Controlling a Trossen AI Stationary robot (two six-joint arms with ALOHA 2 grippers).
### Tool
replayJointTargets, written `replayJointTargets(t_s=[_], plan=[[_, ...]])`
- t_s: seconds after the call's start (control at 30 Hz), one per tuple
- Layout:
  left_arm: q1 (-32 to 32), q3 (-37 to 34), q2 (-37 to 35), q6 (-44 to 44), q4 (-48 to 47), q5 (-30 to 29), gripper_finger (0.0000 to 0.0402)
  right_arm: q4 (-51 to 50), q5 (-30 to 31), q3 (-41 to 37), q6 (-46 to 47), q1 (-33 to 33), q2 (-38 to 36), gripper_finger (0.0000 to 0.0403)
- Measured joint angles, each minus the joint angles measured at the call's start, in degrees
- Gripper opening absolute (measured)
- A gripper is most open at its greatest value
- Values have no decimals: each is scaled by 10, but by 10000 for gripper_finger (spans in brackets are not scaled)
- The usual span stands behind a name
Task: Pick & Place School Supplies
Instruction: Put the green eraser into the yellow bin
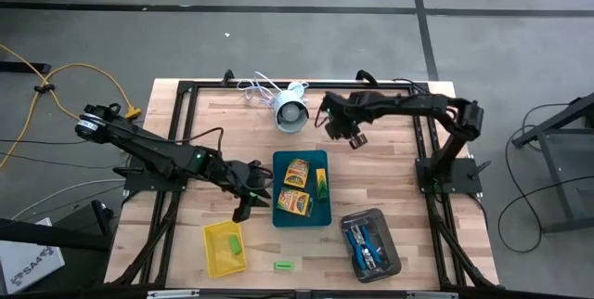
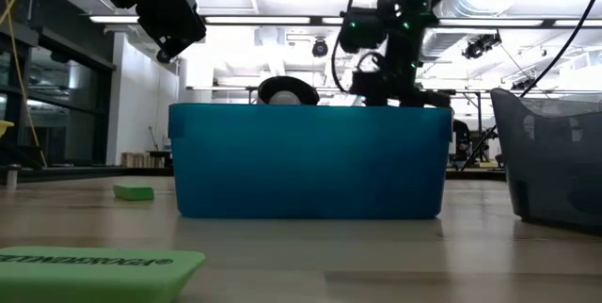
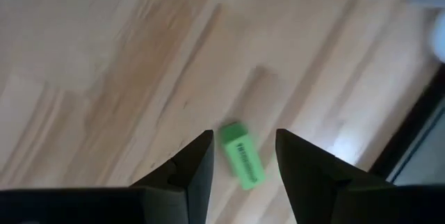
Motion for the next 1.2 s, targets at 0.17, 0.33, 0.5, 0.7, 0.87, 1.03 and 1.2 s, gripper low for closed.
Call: replayJointTargets(t_s=[0.17, 0.33, 0.5, 0.7, 0.87, 1.03, 1.2], plan=[[0, 0, 0, 7, 0, 0, 113, -12, -46, 29, -18, -39, 0, 146], [0, 0, 0, 8, 3, 0, 113, -17, -57, 29, -68, -56, 0, 146], [0, 0, 0, 8, 10, -1, 113, -29, -76, 29, -69, -65, 6, 146], [0, 0, 0, 7, 15, -1, 113, -27, -89, 29, -35, -62, 6, 146], [0, 0, 0, 7, 18, -1, 113, -11, -43, 29, -44, -48, 6, 146], [0, 0, 0, 7, 28, -1, 113, -14, -59, 29, -31, -38, 6, 146], [0, 0, 0, 7, 28, -1, 113, -34, -78, 26, -59, -43, 6, 146]])
